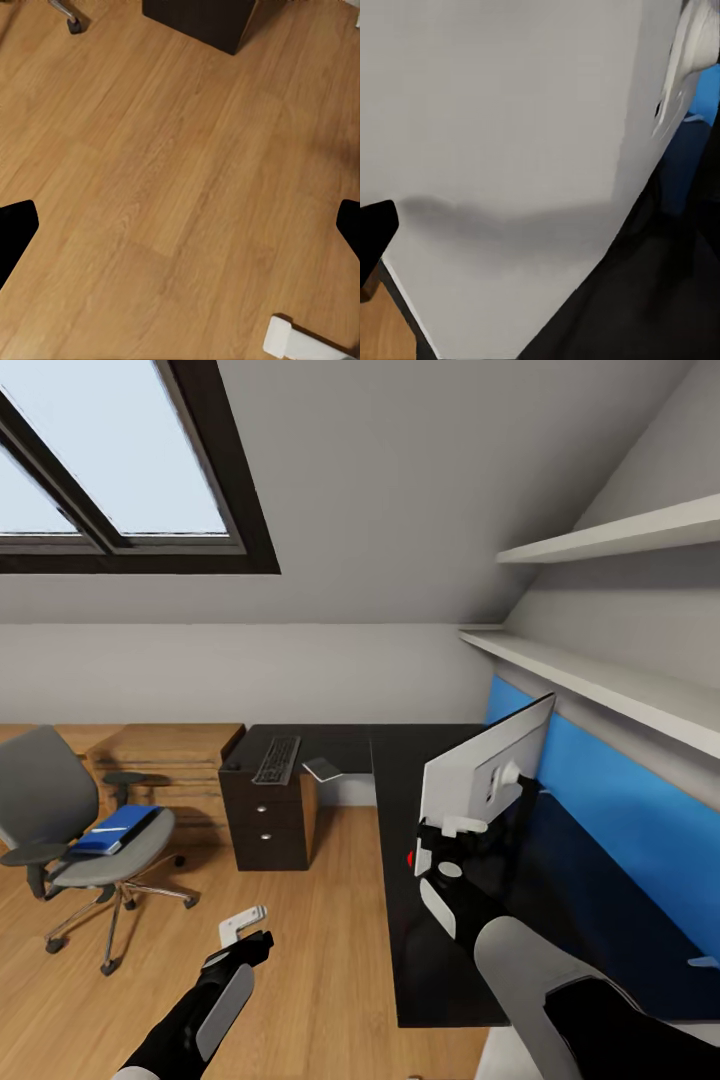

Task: In the bedroom, organize the workspace by keeping the computer under the desk, ensuring the monitor is on the desk, placing the keyboard on the desk next to the monitor, placing the mouse on the desk next to the keyboard, moving the folder from the swivel chair onto the desk next to the mouse, stacking the notebook on top of the folder with the pen on top of the notebook, and positioning the swivel chair next to the desk.

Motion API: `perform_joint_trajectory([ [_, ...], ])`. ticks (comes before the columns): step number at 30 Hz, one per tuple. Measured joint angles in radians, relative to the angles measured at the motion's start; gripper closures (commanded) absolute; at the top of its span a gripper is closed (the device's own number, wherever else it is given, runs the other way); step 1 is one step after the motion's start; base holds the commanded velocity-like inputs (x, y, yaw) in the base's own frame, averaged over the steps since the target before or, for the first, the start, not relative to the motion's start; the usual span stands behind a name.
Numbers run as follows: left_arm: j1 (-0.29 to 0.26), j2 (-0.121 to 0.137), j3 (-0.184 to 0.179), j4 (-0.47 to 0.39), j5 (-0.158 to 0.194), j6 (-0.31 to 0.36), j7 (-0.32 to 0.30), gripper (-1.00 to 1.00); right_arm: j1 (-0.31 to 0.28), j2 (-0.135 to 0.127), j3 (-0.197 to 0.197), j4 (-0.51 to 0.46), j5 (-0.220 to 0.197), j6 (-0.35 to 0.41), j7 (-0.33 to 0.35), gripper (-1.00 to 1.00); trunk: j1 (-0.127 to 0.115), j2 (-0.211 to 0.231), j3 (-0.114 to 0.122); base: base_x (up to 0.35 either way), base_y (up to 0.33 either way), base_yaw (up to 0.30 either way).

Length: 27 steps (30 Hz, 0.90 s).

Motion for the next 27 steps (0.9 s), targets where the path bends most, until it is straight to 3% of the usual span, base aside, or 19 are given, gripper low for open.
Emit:
perform_joint_trajectory([
  [3, 0.0, 0.0, 0.0, 0.01, 0.0, 0.0, 0.001, -1.0, 0.002, 0.004, 0.001, 0.01, 0.009, -0.039, -0.031, -1.0, 0.0, 0.0, 0.0, 0.047, 0.0, 0.0],
  [9, 0.0, 0.0, 0.001, 0.013, 0.0, 0.0, 0.001, -1.0, 0.011, 0.017, 0.002, 0.026, 0.084, -0.054, -0.051, -1.0, 0.0, 0.0, 0.0, 0.008, 0.0, 0.0],
  [21, 0.0, 0.0, 0.0, 0.014, 0.001, 0.0, 0.001, -1.0, 0.012, 0.015, 0.002, 0.027, 0.09, -0.054, -0.052, -1.0, 0.0, 0.0, 0.0, -0.002, 0.0, 0.0],
  [27, 0.0, 0.0, 0.001, 0.013, 0.001, 0.0, 0.001, -1.0, 0.012, 0.015, 0.001, 0.027, 0.09, -0.054, -0.052, -1.0, 0.001, 0.0, 0.0, -0.145, 0.066, 0.0],
])
